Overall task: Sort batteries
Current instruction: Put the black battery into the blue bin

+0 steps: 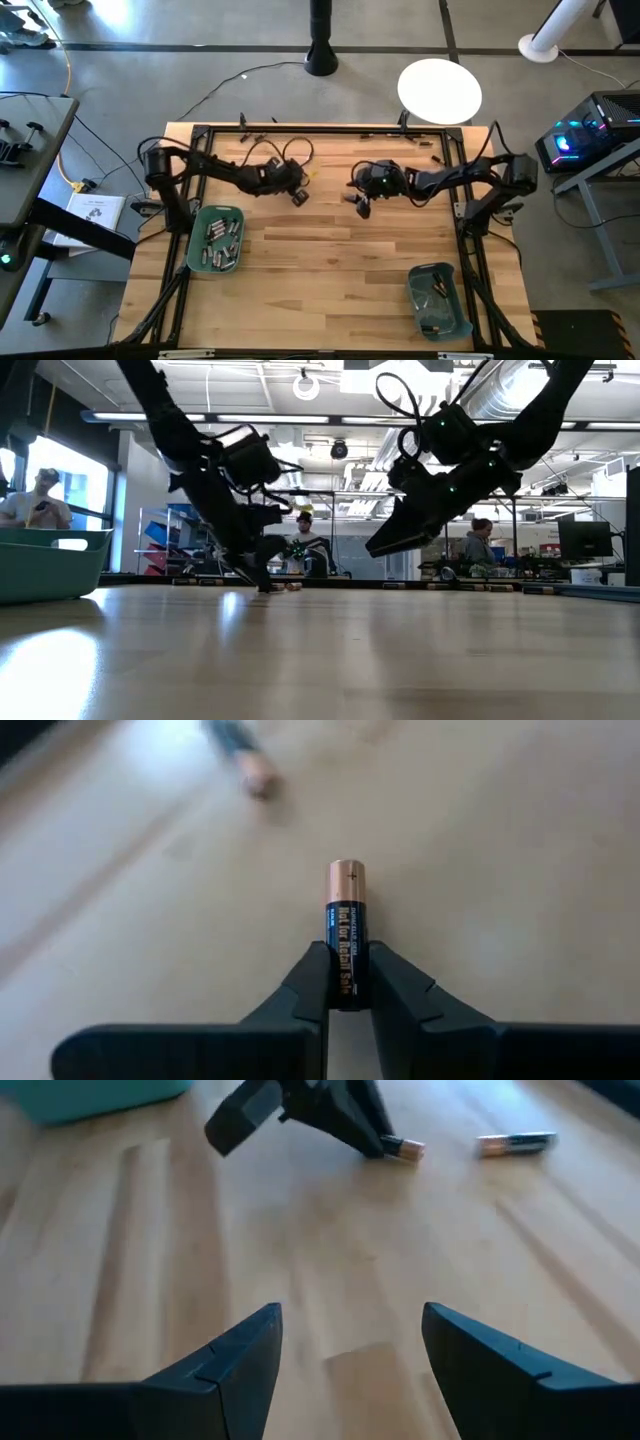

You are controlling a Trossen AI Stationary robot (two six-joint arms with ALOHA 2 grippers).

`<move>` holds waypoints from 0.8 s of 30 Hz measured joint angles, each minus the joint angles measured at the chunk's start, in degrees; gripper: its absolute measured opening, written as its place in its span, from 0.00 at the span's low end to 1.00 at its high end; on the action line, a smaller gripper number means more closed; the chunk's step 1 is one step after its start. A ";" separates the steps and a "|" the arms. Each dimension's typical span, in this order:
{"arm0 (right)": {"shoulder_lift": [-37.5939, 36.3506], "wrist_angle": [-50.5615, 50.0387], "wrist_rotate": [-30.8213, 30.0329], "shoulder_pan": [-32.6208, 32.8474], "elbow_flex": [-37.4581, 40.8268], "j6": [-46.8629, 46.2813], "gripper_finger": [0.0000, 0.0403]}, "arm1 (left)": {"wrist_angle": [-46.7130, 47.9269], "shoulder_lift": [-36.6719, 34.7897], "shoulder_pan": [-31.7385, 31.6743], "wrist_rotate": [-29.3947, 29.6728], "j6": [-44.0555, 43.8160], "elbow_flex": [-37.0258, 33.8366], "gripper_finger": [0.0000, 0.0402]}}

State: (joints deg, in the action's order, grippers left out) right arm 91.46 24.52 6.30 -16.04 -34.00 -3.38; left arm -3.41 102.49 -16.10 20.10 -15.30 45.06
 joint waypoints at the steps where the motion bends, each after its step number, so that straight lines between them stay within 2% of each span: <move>1: 0.00 0.02 0.26 0.69 0.00 1.26 0.59 | -0.05 -1.02 1.13 -0.23 0.17 -0.84 0.08; 4: 0.00 1.25 0.42 2.38 0.00 5.36 0.59 | -2.58 -3.95 4.64 1.18 1.02 -3.33 0.08; 6: 0.00 2.79 0.48 3.14 0.00 6.83 0.59 | -7.51 -5.64 6.70 1.61 1.74 -6.07 0.08; 14: 0.93 9.11 0.70 5.75 -0.02 8.51 0.59 | -43.29 -8.01 12.29 -0.52 6.21 -18.09 0.08; 19: 3.29 20.91 0.86 6.45 -0.03 7.38 0.59 | -61.51 -8.06 13.18 -4.79 8.69 -21.58 0.08; 24: 3.39 32.75 0.86 6.45 -0.04 3.85 0.59 | -71.55 -8.06 13.22 -9.89 9.96 -22.01 0.08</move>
State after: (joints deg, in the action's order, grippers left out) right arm 94.85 57.28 7.16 -9.58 -34.04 0.47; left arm -74.95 94.43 -2.87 10.22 -5.34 23.05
